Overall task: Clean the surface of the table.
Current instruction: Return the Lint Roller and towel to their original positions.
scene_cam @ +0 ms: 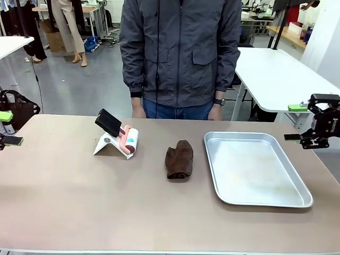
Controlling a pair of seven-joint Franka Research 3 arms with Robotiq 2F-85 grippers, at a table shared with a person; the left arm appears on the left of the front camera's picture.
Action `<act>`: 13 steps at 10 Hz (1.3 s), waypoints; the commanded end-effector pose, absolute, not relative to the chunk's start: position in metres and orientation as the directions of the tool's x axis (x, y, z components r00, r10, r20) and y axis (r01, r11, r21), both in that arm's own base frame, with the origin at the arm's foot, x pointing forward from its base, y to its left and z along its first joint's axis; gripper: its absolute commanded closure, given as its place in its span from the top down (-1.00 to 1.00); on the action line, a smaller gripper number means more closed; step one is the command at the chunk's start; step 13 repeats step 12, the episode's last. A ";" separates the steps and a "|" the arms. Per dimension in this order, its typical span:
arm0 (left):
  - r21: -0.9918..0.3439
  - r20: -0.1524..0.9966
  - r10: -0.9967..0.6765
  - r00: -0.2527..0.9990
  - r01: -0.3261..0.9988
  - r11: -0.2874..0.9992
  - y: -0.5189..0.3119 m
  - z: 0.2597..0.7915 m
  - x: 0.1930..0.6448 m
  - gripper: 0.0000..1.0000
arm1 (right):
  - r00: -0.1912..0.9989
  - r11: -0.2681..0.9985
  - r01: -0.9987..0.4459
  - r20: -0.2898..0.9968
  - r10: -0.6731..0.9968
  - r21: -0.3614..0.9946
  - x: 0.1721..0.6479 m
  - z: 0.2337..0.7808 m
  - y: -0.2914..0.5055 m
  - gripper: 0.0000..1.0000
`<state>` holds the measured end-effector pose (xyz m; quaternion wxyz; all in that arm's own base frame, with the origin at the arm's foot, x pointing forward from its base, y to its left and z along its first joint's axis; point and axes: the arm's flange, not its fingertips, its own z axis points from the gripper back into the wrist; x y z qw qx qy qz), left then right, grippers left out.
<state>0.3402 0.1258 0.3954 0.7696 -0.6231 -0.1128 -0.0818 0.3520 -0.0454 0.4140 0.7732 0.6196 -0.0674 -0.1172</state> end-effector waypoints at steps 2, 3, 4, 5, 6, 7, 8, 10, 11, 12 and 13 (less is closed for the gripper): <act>-0.939 0.282 0.008 0.960 0.274 0.207 0.126 0.397 0.338 1.00 | 0.962 0.193 0.106 -0.052 -0.269 0.976 0.352 0.419 -0.044 1.00; -0.939 0.282 0.008 0.960 0.274 0.207 0.126 0.397 0.338 1.00 | 0.962 0.193 0.106 -0.052 -0.269 0.976 0.352 0.419 -0.044 1.00; -0.939 0.282 0.008 0.960 0.274 0.207 0.126 0.397 0.338 1.00 | 0.962 0.193 0.106 -0.052 -0.269 0.976 0.352 0.419 -0.044 1.00; -0.939 0.282 0.008 0.960 0.274 0.207 0.126 0.397 0.338 1.00 | 0.962 0.193 0.106 -0.052 -0.269 0.976 0.352 0.419 -0.044 1.00; -0.939 0.282 0.008 0.960 0.274 0.207 0.126 0.397 0.338 1.00 | 0.962 0.193 0.106 -0.052 -0.269 0.976 0.352 0.419 -0.044 1.00; -0.939 0.282 0.008 0.960 0.274 0.207 0.126 0.397 0.338 1.00 | 0.962 0.193 0.106 -0.052 -0.269 0.976 0.352 0.419 -0.044 1.00; -0.939 0.282 0.008 0.960 0.274 0.207 0.126 0.397 0.338 1.00 | 0.962 0.193 0.106 -0.052 -0.269 0.976 0.352 0.419 -0.044 1.00; -0.939 0.282 0.008 0.960 0.274 0.207 0.126 0.397 0.338 1.00 | 0.962 0.193 0.106 -0.052 -0.269 0.976 0.352 0.419 -0.044 1.00; -0.939 0.282 0.008 0.960 0.274 0.207 0.126 0.397 0.338 1.00 | 0.962 0.193 0.106 -0.052 -0.269 0.976 0.352 0.419 -0.044 1.00; -0.939 0.282 0.008 0.960 0.274 0.207 0.126 0.397 0.338 1.00 | 0.962 0.193 0.106 -0.052 -0.269 0.976 0.352 0.419 -0.044 1.00; -0.939 0.282 0.008 0.960 0.274 0.207 0.126 0.397 0.338 1.00 | 0.962 0.193 0.106 -0.052 -0.269 0.976 0.352 0.419 -0.044 1.00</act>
